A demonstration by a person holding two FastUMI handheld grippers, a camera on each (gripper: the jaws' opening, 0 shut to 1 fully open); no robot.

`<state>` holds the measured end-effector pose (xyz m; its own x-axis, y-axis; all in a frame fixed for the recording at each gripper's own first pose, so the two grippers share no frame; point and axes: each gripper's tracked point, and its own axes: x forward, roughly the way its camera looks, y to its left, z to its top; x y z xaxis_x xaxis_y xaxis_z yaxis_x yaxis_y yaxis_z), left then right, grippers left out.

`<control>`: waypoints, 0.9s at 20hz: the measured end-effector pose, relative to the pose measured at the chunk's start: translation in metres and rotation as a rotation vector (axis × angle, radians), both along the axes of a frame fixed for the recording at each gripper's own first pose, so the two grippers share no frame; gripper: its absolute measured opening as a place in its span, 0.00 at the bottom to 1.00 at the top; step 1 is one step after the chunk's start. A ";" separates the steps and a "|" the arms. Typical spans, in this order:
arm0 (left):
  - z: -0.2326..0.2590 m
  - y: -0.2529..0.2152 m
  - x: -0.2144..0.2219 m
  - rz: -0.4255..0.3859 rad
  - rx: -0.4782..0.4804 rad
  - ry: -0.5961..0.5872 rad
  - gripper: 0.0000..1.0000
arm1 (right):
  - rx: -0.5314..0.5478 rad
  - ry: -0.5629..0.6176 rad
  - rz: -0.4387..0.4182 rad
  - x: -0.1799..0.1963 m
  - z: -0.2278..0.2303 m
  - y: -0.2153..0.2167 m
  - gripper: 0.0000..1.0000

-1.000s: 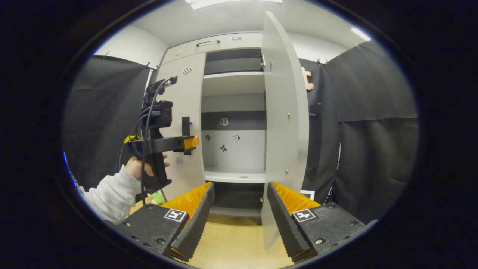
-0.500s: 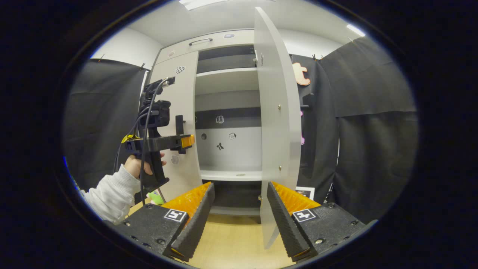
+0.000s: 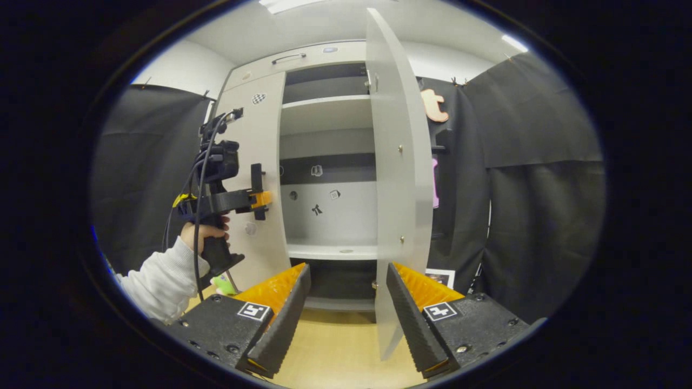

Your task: Open the right door of the double-door shoe cabinet with the right hand, and open the left door with the left hand.

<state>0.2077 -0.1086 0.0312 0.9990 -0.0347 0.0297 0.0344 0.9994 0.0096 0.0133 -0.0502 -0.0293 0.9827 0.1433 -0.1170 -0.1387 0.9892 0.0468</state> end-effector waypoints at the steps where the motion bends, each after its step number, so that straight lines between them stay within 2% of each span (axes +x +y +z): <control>1: 0.000 0.000 -0.001 -0.002 0.024 -0.012 0.30 | 0.002 0.000 -0.002 0.000 0.000 -0.001 0.88; 3: 0.001 0.001 0.002 -0.017 0.053 -0.011 0.18 | 0.006 0.007 -0.006 0.002 -0.003 -0.002 0.88; 6: 0.000 -0.001 -0.001 -0.053 0.031 0.000 0.06 | 0.009 0.026 -0.009 0.003 -0.011 -0.004 0.88; 11: 0.001 0.000 -0.013 -0.058 0.041 0.004 0.05 | 0.005 0.023 -0.022 0.002 -0.013 -0.005 0.88; 18: 0.005 0.009 -0.058 -0.107 0.046 0.010 0.05 | 0.007 0.017 -0.035 -0.005 -0.009 -0.003 0.88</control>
<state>0.1494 -0.1001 0.0358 0.9897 -0.1420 0.0155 0.1410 0.9885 0.0542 0.0081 -0.0535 -0.0386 0.9850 0.1101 -0.1328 -0.1035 0.9931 0.0554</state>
